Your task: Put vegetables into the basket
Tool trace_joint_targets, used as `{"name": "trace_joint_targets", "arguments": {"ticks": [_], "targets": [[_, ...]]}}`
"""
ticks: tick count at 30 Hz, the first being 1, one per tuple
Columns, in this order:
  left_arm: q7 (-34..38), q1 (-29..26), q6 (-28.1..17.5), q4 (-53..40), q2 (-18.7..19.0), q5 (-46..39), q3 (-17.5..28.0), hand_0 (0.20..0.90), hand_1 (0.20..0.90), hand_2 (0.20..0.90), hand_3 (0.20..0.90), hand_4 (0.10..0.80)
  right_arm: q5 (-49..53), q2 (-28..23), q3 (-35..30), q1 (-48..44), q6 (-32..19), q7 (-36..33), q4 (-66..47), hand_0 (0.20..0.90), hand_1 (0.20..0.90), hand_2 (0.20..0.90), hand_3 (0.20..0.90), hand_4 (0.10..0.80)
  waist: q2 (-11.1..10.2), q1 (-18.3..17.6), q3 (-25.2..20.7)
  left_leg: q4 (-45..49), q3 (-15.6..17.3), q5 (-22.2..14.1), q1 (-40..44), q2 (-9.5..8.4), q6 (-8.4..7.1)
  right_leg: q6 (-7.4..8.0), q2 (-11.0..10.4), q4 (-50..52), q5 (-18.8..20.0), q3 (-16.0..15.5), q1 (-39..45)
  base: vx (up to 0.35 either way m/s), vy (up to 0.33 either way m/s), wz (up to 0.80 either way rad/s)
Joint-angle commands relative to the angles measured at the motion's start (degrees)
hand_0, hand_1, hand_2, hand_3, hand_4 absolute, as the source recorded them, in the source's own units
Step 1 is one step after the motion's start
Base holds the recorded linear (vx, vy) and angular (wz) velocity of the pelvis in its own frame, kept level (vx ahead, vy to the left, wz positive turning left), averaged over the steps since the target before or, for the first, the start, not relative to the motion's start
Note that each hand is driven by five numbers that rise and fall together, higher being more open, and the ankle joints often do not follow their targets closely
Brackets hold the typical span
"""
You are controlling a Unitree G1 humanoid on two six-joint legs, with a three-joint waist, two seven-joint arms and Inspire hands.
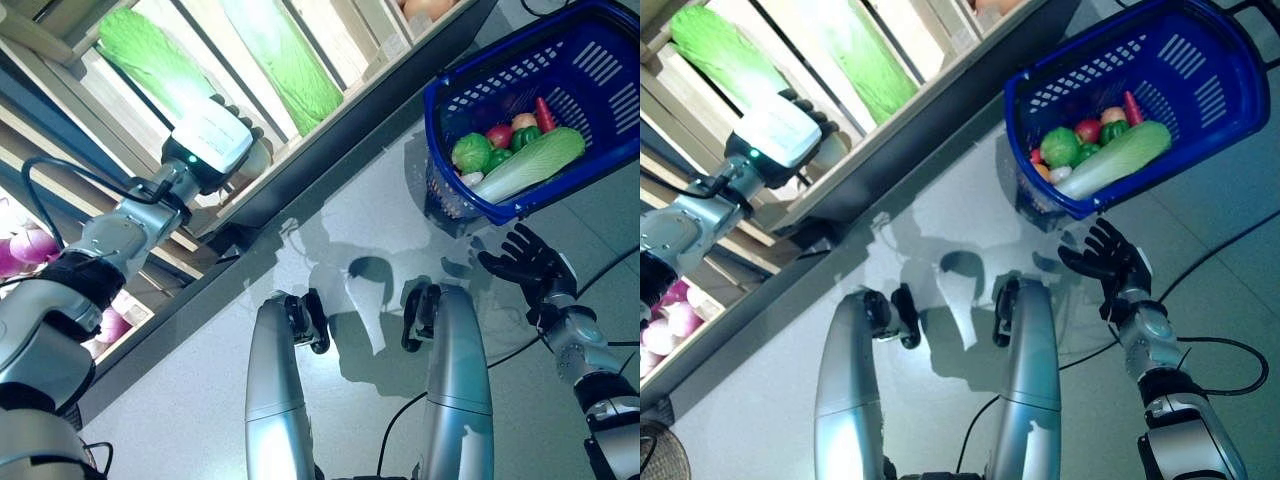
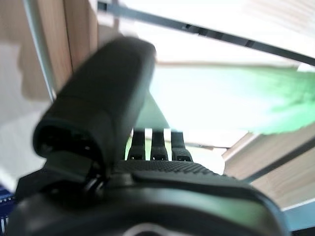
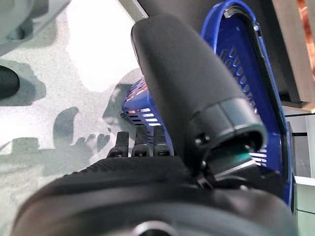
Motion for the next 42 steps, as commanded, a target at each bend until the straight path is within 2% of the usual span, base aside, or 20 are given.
{"name": "trace_joint_targets", "arguments": {"ticks": [1, 6, 10, 13, 18, 25, 29, 33, 34, 35, 38, 42], "targets": [[-6.93, 5.18, 1.54, 9.79, 1.83, -2.33, -0.42, 0.3, 0.3, 0.3, 0.3, 0.4, 2.05, 0.1, -4.04, 1.88, -5.07, 1.41, -5.95, 0.9, 0.9, 0.9, 0.9, 0.8, -3.05, -1.72, 0.44, -4.23, 3.1, 2.04, 6.95, 0.75, 1.63, -0.75, 0.3, -6.96, 9.62, -1.84, 7.2, 0.018, -0.011, -0.15], [-5.57, 9.99, 0.01, 8.01, 2.98, -2.39, 1.26, 0.3, 0.3, 0.3, 0.3, 0.4, 3.62, 1.52, -4.45, 4.5, -6.58, 1.55, -9.19, 0.9, 0.9, 0.9, 0.9, 0.8, -3.09, -2.04, 0.4, -7.6, 3.55, 3.51, 12.93, 0.97, 0.45, -0.41, 1.16, -9.88, 10.91, -2.28, 12.7, 0.025, -0.008, -0.2], [-2.0, 13.44, -2.21, 7.01, 2.89, -0.47, 3.36, 0.3, 0.3, 0.3, 0.3, 0.4, 2.54, 3.48, -4.25, 5.99, -7.78, 2.13, -10.33, 0.9, 0.9, 0.9, 0.9, 0.8, -2.9, -1.71, -2.67, -15.79, 5.03, 5.67, 19.32, 0.08, -0.23, 0.53, 1.41, -17.04, 12.71, -3.11, 18.62, 0.056, -0.047, -0.03], [-1.04, 13.41, -4.21, 6.48, 3.28, -0.95, 3.22, 0.3, 0.3, 0.3, 0.3, 0.4, 2.81, 4.14, -4.15, 6.41, -7.98, 1.09, -10.65, 0.9, 0.9, 0.9, 0.9, 0.8, -2.63, -1.52, -5.03, -21.26, 5.77, 6.75, 23.34, -0.56, -0.03, 1.18, 0.8, -21.64, 13.38, -3.8, 22.58, 0.055, -0.073, 0.01], [0.84, 14.08, -6.09, 3.98, 3.7, -3.35, 3.48, 0.3, 0.3, 0.3, 0.3, 0.4, 2.56, 5.12, -4.5, 8.07, -7.57, 0.3, -11.39, 0.9, 0.9, 0.9, 0.9, 0.8, -2.49, -1.27, -7.56, -26.18, 6.04, 7.15, 28.07, -0.89, 0.06, 1.43, -0.35, -25.84, 13.65, -4.53, 27.16, 0.068, -0.049, 0.01], [1.91, 19.46, -8.5, -0.32, 0.54, -10.42, 7.5, 0.3, 0.3, 0.3, 0.3, 0.4, 0.43, 6.4, -5.04, 11.5, -6.68, 1.58, -9.16, 0.9, 0.9, 0.9, 0.9, 0.8, -1.85, -0.59, -11.68, -35.3, 7.28, 8.49, 38.76, -0.65, -0.43, 0.82, -1.7, -34.75, 14.02, -5.93, 38.2, 0.096, -0.029, 0.06], [3.88, 22.58, -9.27, -1.17, -1.89, -15.45, 11.57, 0.3, 0.3, 0.3, 0.3, 0.4, -0.47, 6.39, -5.91, 12.21, -5.87, 2.83, -8.4, 0.9, 0.9, 0.9, 0.9, 0.8, -1.5, -0.22, -13.33, -41.19, 8.26, 10.22, 44.76, -1.6, -0.84, 0.85, -1.19, -40.38, 14.96, -6.58, 43.9, 0.038, -0.017, -0.07], [4.78, 26.56, -11.16, -1.65, -4.08, -21.51, 17.67, 0.3, 0.3, 0.3, 0.3, 0.4, -1.28, 7.44, -6.58, 14.48, -6.71, 3.85, -9.29, 0.9, 0.9, 0.9, 0.9, 0.8, -1.68, 0.45, -15.22, -47.36, 8.52, 12.11, 50.56, -2.95, -1.11, 0.97, -0.18, -47.32, 16.35, -8.32, 50.2, 0.027, -0.054, -0.08], [4.74, 26.77, -11.15, -1.75, -4.05, -21.49, 17.84, 0.3, 0.3, 0.3, 0.3, 0.4, -1.28, 7.41, -6.5, 14.51, -6.72, 3.84, -9.31, 0.9, 0.9, 0.9, 0.9, 0.8, -1.63, 0.36, -15.14, -47.56, 8.51, 12.21, 50.8, -2.96, -1.12, 0.97, -0.14, -47.55, 16.45, -8.38, 50.46, 0.022, -0.105, 0.0], [5.01, 28.75, -12.39, -2.33, -5.13, -24.2, 20.83, 0.3, 0.3, 0.3, 0.3, 0.4, -2.0, 8.41, -6.53, 15.46, -7.65, 3.57, -10.6, 0.9, 0.9, 0.9, 0.9, 0.8, -1.88, 0.84, -16.27, -51.04, 8.52, 13.17, 54.0, -3.79, -1.42, 1.12, 0.82, -51.73, 17.2, -9.27, 53.95, 0.037, -0.105, -0.03], [4.54, 32.29, -16.14, -3.77, -8.0, -28.81, 25.96, 0.3, 0.3, 0.3, 0.3, 0.4, -4.48, 9.91, -6.14, 17.22, -9.41, 4.23, -13.67, 0.9, 0.9, 0.9, 0.9, 0.8, -2.18, 1.2, -17.86, -56.25, 8.4, 14.89, 58.49, -5.18, -1.96, 1.36, 2.46, -58.4, 18.62, -10.18, 59.26, 0.05, -0.106, -0.04], [0.65, 37.41, -20.36, -9.59, -12.1, -34.51, 31.09, 0.3, 0.3, 0.3, 0.3, 0.4, -9.45, 12.04, -4.38, 19.51, -10.1, 8.58, -19.85, 0.9, 0.9, 0.9, 0.9, 0.8, -2.65, 1.76, -20.76, -65.68, 8.21, 17.61, 65.59, -6.82, -2.32, 1.81, 4.81, -68.54, 20.72, -11.68, 67.4, 0.098, -0.082, 0.02]]}}
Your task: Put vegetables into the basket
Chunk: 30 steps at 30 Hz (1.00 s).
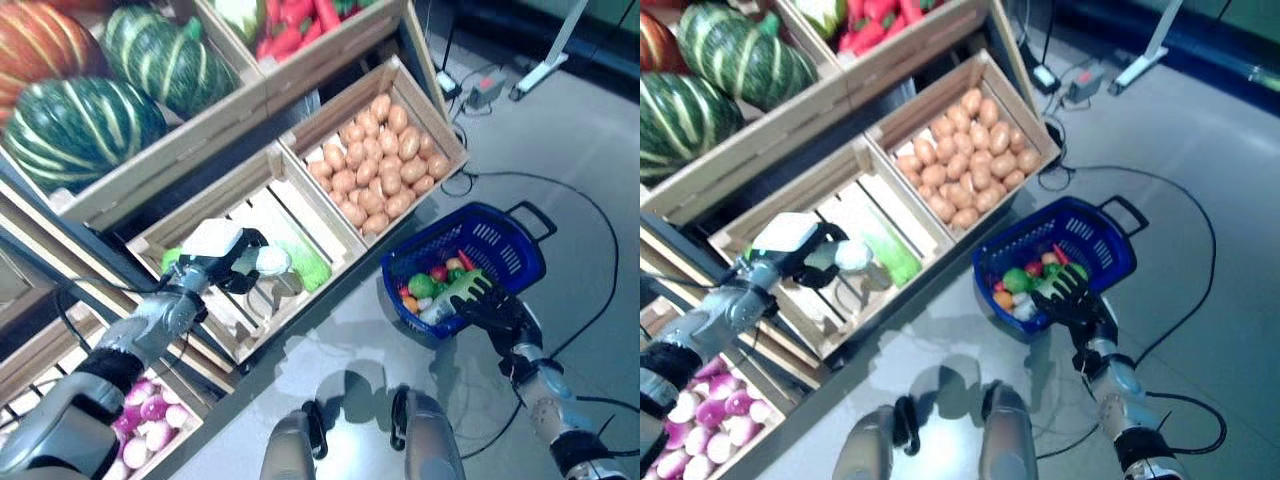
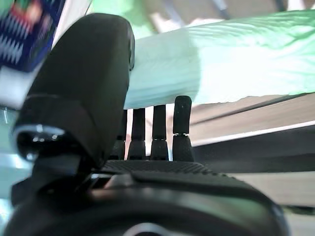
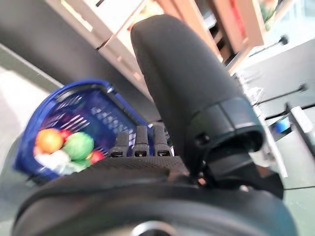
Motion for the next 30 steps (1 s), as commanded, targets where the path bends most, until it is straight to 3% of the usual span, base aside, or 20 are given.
{"name": "trace_joint_targets", "arguments": {"ticks": [1, 8, 13, 18, 22, 30], "targets": [[0.47, 0.92, -6.71, -7.99, -0.36, -8.99, 7.28, 0.3, 0.3, 0.3, 0.3, 0.4, -5.45, 1.6, 0.18, -1.09, -8.42, 7.78, -7.98, 0.9, 0.9, 0.9, 0.9, 0.8, -1.3, 1.27, -8.5, -7.73, 0.14, 2.79, 5.09, -4.33, 1.87, 1.04, 1.94, -19.25, 9.61, -2.36, 11.83, 0.099, -0.091, 0.09], [-10.6, 2.81, -9.08, -14.33, -7.75, -24.74, 9.94, 0.3, 0.3, 0.3, 0.3, 0.4, -10.33, 1.64, 2.51, -4.54, -7.63, 9.21, -12.97, 0.9, 0.9, 0.9, 0.9, 0.8, -2.5, 2.36, -11.96, -19.79, -0.79, 5.83, 13.47, -5.42, 1.66, 1.94, 4.63, -30.61, 13.31, -2.47, 20.53, 0.076, -0.086, 0.05], [-19.57, 2.86, -7.76, -17.32, -12.13, -36.48, 11.32, 0.3, 0.3, 0.3, 0.3, 0.4, -12.58, 0.92, 3.65, -8.76, -2.1, 10.15, -15.09, 0.9, 0.9, 0.9, 0.9, 0.8, -3.17, 3.05, -13.48, -26.5, -0.86, 8.82, 16.58, -5.88, 1.97, 2.0, 5.66, -36.22, 16.83, -2.56, 23.18, 0.009, -0.049, 0.0], [-23.81, -0.48, -4.63, -18.56, -15.37, -46.08, 10.31, 0.3, 0.3, 0.3, 0.3, 0.4, -10.8, 0.23, 4.98, -13.98, 3.64, 9.83, -14.78, 0.9, 0.9, 0.9, 0.9, 0.8, -3.83, 3.29, -14.4, -27.15, -1.25, 8.32, 16.93, -6.02, 2.1, 2.04, 6.3, -38.04, 17.75, -2.44, 23.81, 0.013, -0.03, 0.01], [-24.15, -2.03, -4.39, -18.53, -17.92, -48.32, 9.63, 0.3, 0.3, 0.3, 0.3, 0.4, -10.6, 0.87, 6.03, -17.43, 5.97, 9.86, -14.58, 0.9, 0.9, 0.9, 0.9, 0.8, -4.17, 3.22, -14.85, -27.15, -0.88, 7.85, 17.45, -6.09, 2.38, 1.96, 6.57, -38.04, 17.85, -1.78, 23.8, 0.0, 0.0, 0.0], [-23.71, -3.23, -2.7, -20.03, -18.35, -48.07, 8.99, 0.3, 0.3, 0.3, 0.3, 0.4, -12.89, 0.65, 7.52, -20.01, 7.9, 9.23, -15.15, 0.9, 0.9, 0.9, 0.9, 0.8, -4.39, 3.07, -15.47, -27.15, -0.53, 7.02, 18.49, -6.23, 2.86, 1.59, 7.04, -38.04, 17.37, -1.07, 24.4, 0.0, 0.0, 0.0]]}}
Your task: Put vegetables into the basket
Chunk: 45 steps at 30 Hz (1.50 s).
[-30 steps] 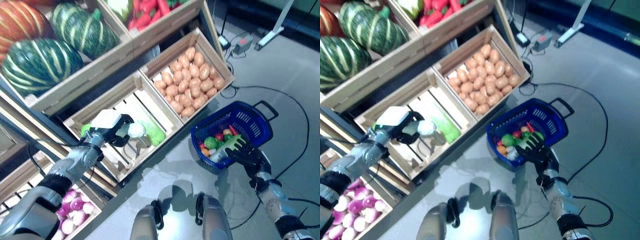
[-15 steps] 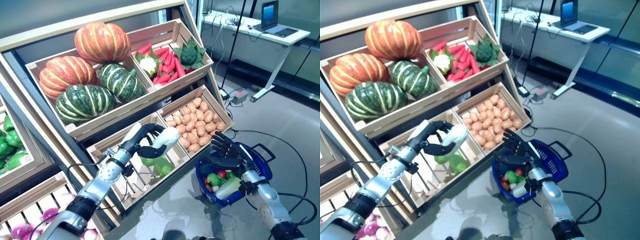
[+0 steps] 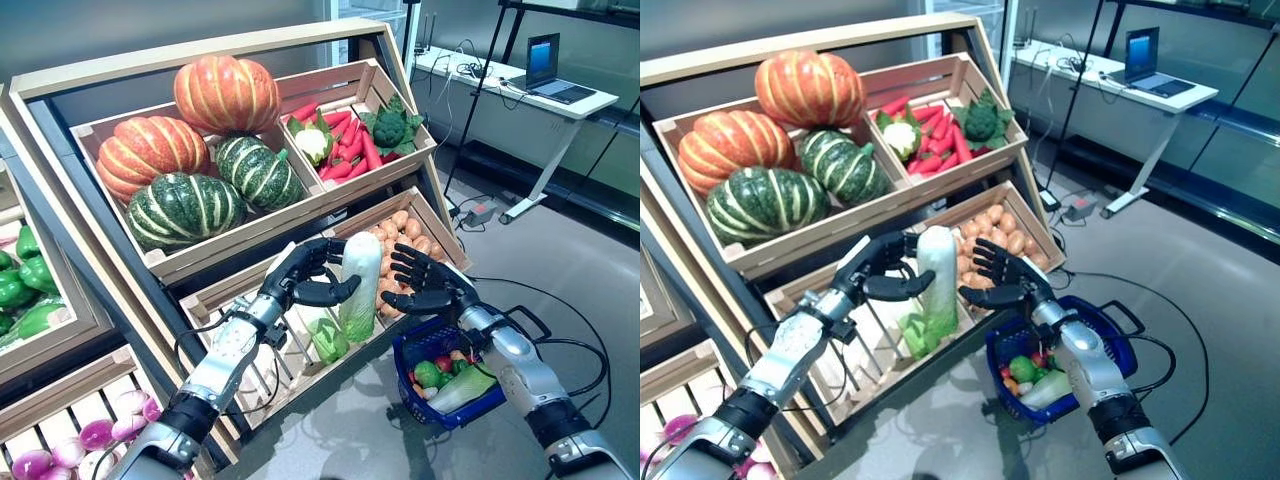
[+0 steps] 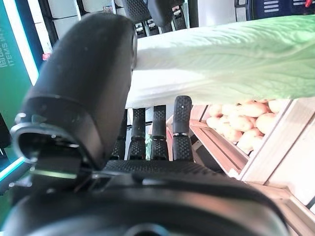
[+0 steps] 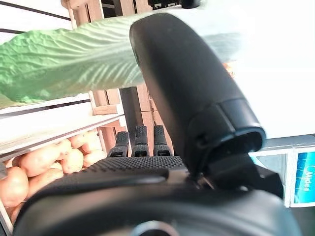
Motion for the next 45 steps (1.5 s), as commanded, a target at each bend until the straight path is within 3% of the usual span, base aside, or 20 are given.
{"name": "trace_joint_targets", "arguments": {"ticks": [1, 17, 25, 34, 45], "targets": [[0.95, -10.96, -4.3, -2.64, -0.29, -4.08, 3.54, 0.3, 0.3, 0.3, 0.3, 0.4, -1.23, 0.59, -0.14, -8.28, -2.75, 1.77, -2.86, 0.9, 0.9, 0.9, 0.9, 0.8, -2.14, -0.27, -4.68, 0.05, -0.67, -2.59, -0.73, -4.0, 1.72, -1.96, 1.03, 0.05, 1.03, 1.46, -0.12, 0.0, 0.0, 0.0], [-0.97, -11.16, -4.51, -0.96, -0.18, -6.11, 2.06, 0.3, 0.3, 0.3, 0.3, 0.4, 4.9, -1.71, 4.2, -10.97, 7.45, 17.88, -2.02, 0.9, 0.9, 0.9, 0.9, 0.8, -3.06, 0.02, -4.86, 0.05, -0.36, -2.97, 0.08, -4.08, 1.77, -1.78, 0.96, 0.05, 0.83, 1.43, 0.52, 0.0, 0.0, 0.0], [-1.75, -12.17, -4.84, -0.04, -0.16, -6.89, 0.58, 0.3, 0.3, 0.3, 0.3, 0.4, 14.36, -0.4, 5.95, -14.23, 12.28, 28.69, -0.23, 0.9, 0.9, 0.9, 0.9, 0.8, -3.35, 0.96, -4.93, 0.05, -0.95, -3.17, 0.02, -4.28, 1.73, -1.71, 0.82, 0.05, 0.62, 0.83, 0.77, 0.0, 0.0, 0.0], [-2.38, -10.98, -4.91, -0.5, -2.03, -11.07, 1.46, 0.3, 0.3, 0.3, 0.3, 0.4, 13.9, 1.16, 5.55, -14.7, 10.88, 25.83, 0.74, 0.9, 0.9, 0.9, 0.9, 0.8, -3.47, 1.3, -5.26, 0.05, -1.33, -3.39, 0.1, -4.31, 1.76, -1.66, 0.72, 0.05, 0.65, 0.92, 0.73, 0.0, 0.0, 0.0], [-0.84, -9.57, -6.36, -1.97, -8.06, -14.18, 0.91, 0.3, 0.3, 0.3, 0.3, 0.4, 13.36, 6.33, 7.11, -15.83, 11.03, 18.9, 5.92, 0.9, 0.9, 0.9, 0.9, 0.8, -3.28, 2.14, -5.1, 0.05, -1.89, -3.26, -0.22, -4.22, 1.86, -2.02, 0.7, 0.05, 0.64, 0.77, 0.6, -0.006, 0.001, 0.0]]}}
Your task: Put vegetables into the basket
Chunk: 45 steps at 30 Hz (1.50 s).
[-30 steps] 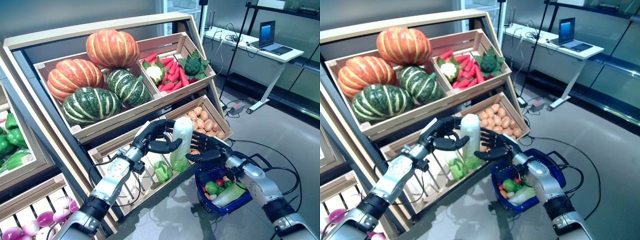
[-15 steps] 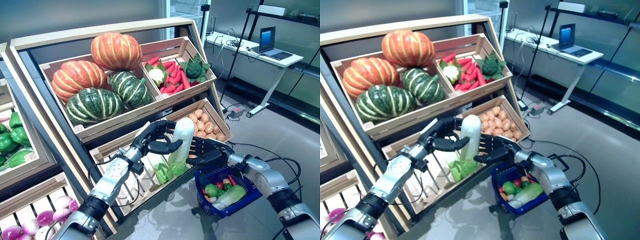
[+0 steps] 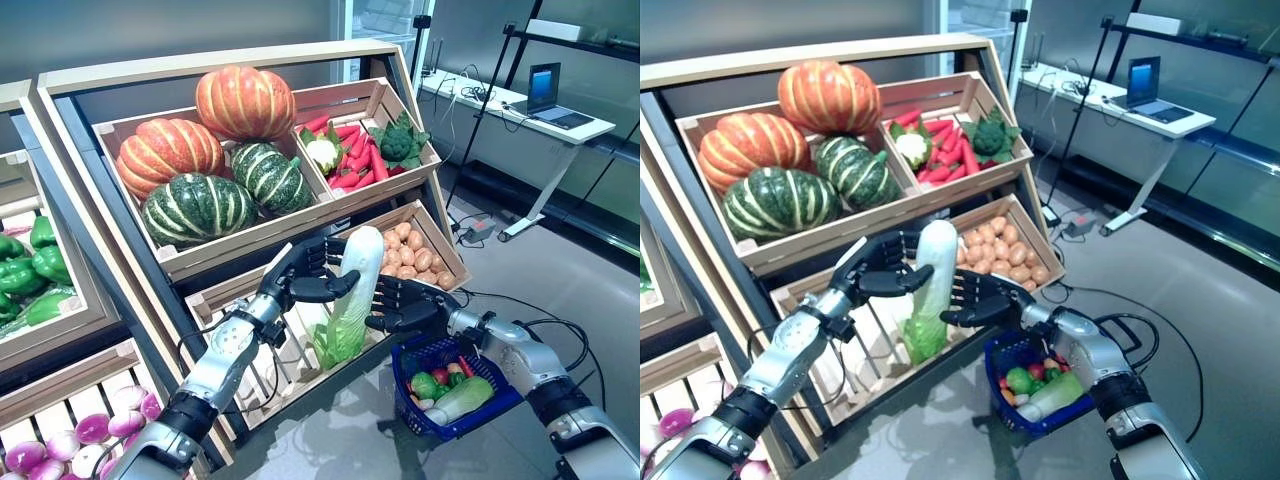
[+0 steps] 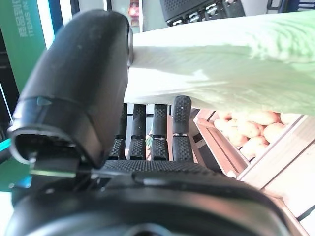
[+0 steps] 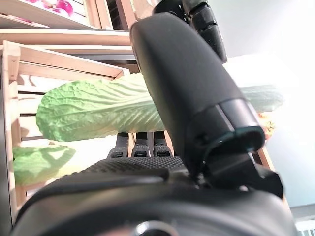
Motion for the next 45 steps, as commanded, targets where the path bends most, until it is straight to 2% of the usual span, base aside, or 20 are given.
{"name": "trace_joint_targets", "arguments": {"ticks": [1, 11, 18, 25, 26, 44, 45], "targets": [[-0.73, -9.46, -8.47, -3.31, -7.69, -6.01, 0.7, 0.3, 0.3, 0.3, 0.3, 0.4, 5.59, 7.42, 3.52, -9.25, -4.65, -0.25, 0.6, 0.9, 0.9, 0.9, 0.9, 0.8, -0.6, 0.13, -3.51, 0.05, -1.76, -3.31, -1.21, -4.15, 1.81, -2.1, 0.71, 0.05, 0.59, 0.82, -0.53, 0.0, 0.0, 0.0], [-1.85, -8.85, -5.05, -5.18, -11.22, -11.16, -2.83, 0.3, 0.3, 0.3, 0.3, 0.4, 6.31, 10.75, 3.93, -12.29, -6.89, -7.31, 6.16, 0.9, 0.9, 0.9, 0.9, 0.8, -0.42, 1.25, -3.19, 0.05, -2.78, -3.48, -1.26, -4.32, 1.98, -2.26, 0.64, 0.05, 0.69, 0.25, -0.31, 0.004, -0.008, 0.08], [-4.33, -7.7, -3.15, -3.66, -12.09, -14.21, -5.32, 0.3, 0.3, 0.3, 0.3, 0.4, 10.25, 12.15, 3.41, -14.61, -6.52, -5.72, 7.17, 0.9, 0.9, 0.9, 0.9, 0.8, -0.45, 1.77, -3.21, 0.05, -3.17, -3.48, -1.47, -4.4, 2.05, -2.3, 0.59, 0.05, 0.68, -0.01, -0.41, 0.003, -0.006, 0.03], [-5.55, -7.71, -2.91, -3.15, -13.33, -16.36, -6.56, 0.3, 0.3, 0.3, 0.3, 0.4, 9.32, 12.33, 3.4, -16.74, -6.06, -6.47, 10.9, 0.9, 0.9, 0.9, 0.9, 0.8, -0.65, 2.15, -3.72, 0.05, -3.56, -3.55, -1.41, -4.44, 2.1, -2.28, 0.58, 0.05, 0.75, -0.11, -0.35, 0.02, -0.006, 0.04], [-5.51, -7.88, -2.99, -3.33, -13.53, -16.39, -6.77, 0.3, 0.3, 0.3, 0.3, 0.4, 9.44, 12.3, 3.55, -17.04, -6.58, -7.24, 11.79, 0.3, 0.3, 0.3, 0.3, 0.4, -0.65, 2.18, -3.75, 0.05, -3.57, -3.52, -1.42, -4.42, 2.11, -2.31, 0.58, 0.05, 0.77, -0.1, -0.36, 0.017, 0.001, 0.04], [-4.89, -5.69, -0.87, -5.74, -10.85, -13.33, -6.92, 0.3, 0.3, 0.3, 0.3, 0.4, 9.68, 11.04, 1.1, -12.84, -10.7, -13.33, 8.5, 0.3, 0.3, 0.3, 0.3, 0.4, -0.38, 1.42, -3.35, 0.05, -3.13, -3.6, -1.31, -4.38, 2.28, -2.11, 0.63, 0.05, 1.12, 0.64, -0.68, 0.001, 0.0, 0.0], [-5.41, -5.33, -0.32, -5.98, -10.54, -12.85, -6.67, 0.389, 0.389, 0.389, 0.389, 0.46, 9.71, 10.71, 0.82, -12.41, -11.05, -13.65, 8.33, 0.3, 0.3, 0.3, 0.3, 0.4, -0.3, 1.3, -3.31, 0.05, -3.0, -3.55, -1.33, -4.35, 2.28, -2.12, 0.67, 0.05, 1.17, 0.81, -0.77, 0.0, 0.0, 0.0]]}}
